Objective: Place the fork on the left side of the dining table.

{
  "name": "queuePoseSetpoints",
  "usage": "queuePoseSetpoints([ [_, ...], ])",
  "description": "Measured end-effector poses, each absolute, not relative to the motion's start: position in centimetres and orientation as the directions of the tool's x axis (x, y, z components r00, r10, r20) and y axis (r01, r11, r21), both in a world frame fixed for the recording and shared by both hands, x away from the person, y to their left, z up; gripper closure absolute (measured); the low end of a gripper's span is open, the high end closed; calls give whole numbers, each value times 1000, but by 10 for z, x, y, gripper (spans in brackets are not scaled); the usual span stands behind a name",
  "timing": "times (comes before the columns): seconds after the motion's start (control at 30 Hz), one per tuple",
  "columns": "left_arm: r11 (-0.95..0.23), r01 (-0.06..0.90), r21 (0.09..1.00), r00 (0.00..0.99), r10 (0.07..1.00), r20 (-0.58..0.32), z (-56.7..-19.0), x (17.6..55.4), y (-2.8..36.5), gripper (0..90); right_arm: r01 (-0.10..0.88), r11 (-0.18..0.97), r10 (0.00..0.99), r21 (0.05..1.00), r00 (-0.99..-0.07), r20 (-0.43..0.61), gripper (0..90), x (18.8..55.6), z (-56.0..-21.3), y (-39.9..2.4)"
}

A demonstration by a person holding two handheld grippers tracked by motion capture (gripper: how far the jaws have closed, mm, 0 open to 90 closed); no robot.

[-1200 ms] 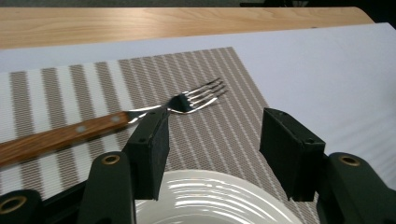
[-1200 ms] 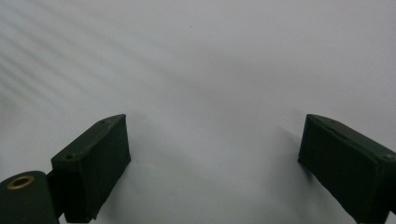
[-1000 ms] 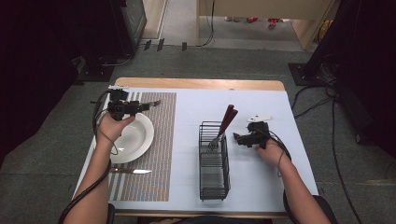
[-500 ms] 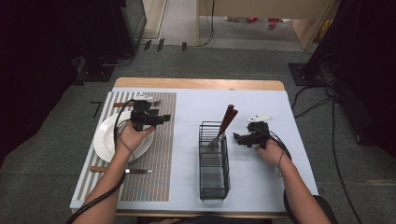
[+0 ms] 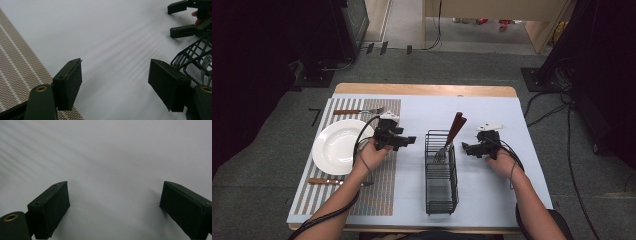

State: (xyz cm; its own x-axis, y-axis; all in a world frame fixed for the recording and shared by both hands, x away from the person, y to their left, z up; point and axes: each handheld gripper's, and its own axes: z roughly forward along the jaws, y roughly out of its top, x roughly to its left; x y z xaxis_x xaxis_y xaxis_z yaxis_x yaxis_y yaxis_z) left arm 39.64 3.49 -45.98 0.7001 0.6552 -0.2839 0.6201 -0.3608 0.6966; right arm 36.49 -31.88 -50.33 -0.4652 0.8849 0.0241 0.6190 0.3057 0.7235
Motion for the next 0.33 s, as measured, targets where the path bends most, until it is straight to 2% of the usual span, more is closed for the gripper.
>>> queuePoseSetpoints([
  [0.33,-415,623,663,716,644,-270,-471,394,24,273,618,306,885,724,-465,23,81,365,-503,-319],
])
